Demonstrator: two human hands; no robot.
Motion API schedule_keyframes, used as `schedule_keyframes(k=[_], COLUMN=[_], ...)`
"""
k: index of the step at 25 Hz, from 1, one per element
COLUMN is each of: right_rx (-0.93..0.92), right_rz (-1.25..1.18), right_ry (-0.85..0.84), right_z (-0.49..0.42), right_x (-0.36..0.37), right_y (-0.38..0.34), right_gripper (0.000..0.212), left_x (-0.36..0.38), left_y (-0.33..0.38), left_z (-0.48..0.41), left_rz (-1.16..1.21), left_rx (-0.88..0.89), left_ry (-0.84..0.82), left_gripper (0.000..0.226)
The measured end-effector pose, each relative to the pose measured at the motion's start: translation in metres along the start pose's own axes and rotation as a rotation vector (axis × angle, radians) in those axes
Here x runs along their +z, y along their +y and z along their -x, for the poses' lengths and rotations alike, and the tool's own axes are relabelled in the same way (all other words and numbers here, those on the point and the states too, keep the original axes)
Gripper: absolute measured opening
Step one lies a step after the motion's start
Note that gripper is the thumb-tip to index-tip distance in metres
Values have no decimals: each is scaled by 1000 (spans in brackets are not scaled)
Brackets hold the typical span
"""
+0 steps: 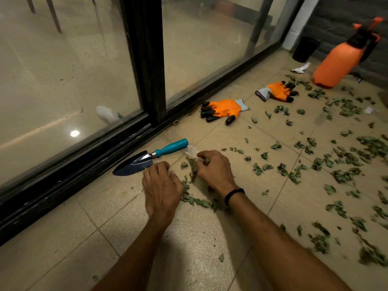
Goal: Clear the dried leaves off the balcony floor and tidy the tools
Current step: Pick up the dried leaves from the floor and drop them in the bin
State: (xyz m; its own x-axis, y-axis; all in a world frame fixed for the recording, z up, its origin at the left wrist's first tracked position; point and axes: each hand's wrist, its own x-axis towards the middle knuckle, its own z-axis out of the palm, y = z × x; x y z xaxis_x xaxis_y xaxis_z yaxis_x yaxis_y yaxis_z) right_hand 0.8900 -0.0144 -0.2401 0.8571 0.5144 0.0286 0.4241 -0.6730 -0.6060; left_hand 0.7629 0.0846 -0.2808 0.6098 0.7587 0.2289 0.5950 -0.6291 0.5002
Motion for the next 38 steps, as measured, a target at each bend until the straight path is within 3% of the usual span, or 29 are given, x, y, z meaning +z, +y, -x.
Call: schedule_keyframes(k=[6, 11, 15, 18, 22, 27, 30, 33, 35, 38], right_rx=[157, 71, 5, -24, 112, 80, 97, 284, 386, 387], right_rz=[68, 74, 223, 125, 136, 267, 343, 401, 337, 228], right_ry=[230, -32, -30, 27, 195, 39, 197, 285, 315, 380], right_z=[-18, -14, -25, -27, -28, -36, -25, -12, -2, 8], right_x=[-24, -13, -3, 0, -14, -33, -28, -26, -27, -30], right_y=[31, 32, 28, 26, 40, 65, 63, 59, 55, 42], right_gripper=[27, 22, 26, 33, 42, 30, 23, 18, 18, 19], left_x=[-2, -2, -3, -2, -3, 0, 1, 0, 0, -2], left_y=[1, 2, 2, 1, 3, 0, 0, -1, -1, 0], left_z=[0, 0, 1, 0, 0, -1, -3, -3, -4, -3], left_rz=[-3, 1, -13, -20, -37, -104, -130, -136, -142, -132], left_rx=[5, -9, -8, -9, 1, 54, 133, 180, 200, 243], left_ry=[-1, -11, -16, -27, -24, -42, -76, -94, -105, -132], left_gripper=[28, 29, 29, 30, 37, 48, 49, 49, 49, 50])
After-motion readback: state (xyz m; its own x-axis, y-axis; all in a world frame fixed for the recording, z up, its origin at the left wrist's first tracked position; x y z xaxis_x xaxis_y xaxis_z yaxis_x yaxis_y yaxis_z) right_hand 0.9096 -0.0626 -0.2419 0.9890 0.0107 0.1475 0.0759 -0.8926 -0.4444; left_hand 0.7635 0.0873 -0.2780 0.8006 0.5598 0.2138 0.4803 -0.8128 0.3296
